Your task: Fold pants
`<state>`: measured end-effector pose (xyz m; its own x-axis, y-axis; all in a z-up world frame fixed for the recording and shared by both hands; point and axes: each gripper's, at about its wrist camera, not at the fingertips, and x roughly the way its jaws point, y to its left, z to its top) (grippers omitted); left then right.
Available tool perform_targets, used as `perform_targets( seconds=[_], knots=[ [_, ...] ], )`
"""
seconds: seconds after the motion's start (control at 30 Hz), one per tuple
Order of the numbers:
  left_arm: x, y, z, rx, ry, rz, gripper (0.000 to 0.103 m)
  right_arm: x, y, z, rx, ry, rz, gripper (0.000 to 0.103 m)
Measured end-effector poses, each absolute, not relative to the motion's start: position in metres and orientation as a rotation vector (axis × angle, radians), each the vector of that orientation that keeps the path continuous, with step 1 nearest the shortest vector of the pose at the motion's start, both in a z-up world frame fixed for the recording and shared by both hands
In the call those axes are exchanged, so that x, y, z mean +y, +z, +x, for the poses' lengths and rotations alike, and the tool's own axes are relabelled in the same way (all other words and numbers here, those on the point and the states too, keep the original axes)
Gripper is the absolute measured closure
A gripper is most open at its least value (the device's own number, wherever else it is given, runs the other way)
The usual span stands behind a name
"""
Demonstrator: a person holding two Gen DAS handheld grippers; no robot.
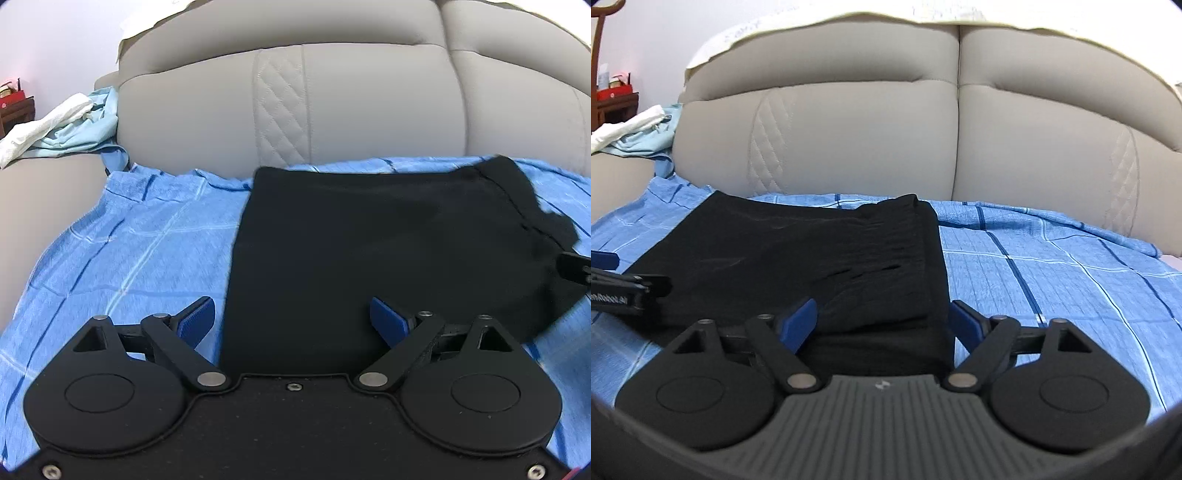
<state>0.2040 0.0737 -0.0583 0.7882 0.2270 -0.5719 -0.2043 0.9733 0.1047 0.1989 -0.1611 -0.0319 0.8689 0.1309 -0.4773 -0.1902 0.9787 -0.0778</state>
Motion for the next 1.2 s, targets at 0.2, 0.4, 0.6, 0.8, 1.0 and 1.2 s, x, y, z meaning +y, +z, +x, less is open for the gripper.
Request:
perform_targets(
  seconds=[0.2, 0.4, 0.6, 0.8, 1.0, 1.2],
  knots=[
    [0.058, -0.060, 0.179, 0.629, 0.218, -0.022, 0.007, -0.150, -0.049, 0.168, 0.510, 0.145, -0.121, 0.008],
    [0.042, -0.069, 0.164, 0.669, 0.194, 0.008, 0.004, -0.141, -0.069, 0.152, 0.507, 0.133, -0.142, 0.000],
    [0.045, -0.079, 0.163, 0.662, 0.190, -0.064, 0.000, -0.140, -0.074, 0.146, 0.468, 0.135, -0.141, 0.000],
    [0.041, -0.082, 0.164, 0.622, 0.200, -0.050, 0.000, -0.141, -0.076, 0.146, 0.460, 0.146, -0.134, 0.000],
    [0.041, -0.082, 0.167, 0.621, 0.202, -0.050, 0.000, -0.142, -0.076, 0.146, 0.457, 0.147, -0.132, 0.000],
    [0.042, -0.081, 0.169, 0.636, 0.202, -0.054, 0.000, -0.142, -0.076, 0.146, 0.457, 0.147, -0.132, 0.000]
  ],
)
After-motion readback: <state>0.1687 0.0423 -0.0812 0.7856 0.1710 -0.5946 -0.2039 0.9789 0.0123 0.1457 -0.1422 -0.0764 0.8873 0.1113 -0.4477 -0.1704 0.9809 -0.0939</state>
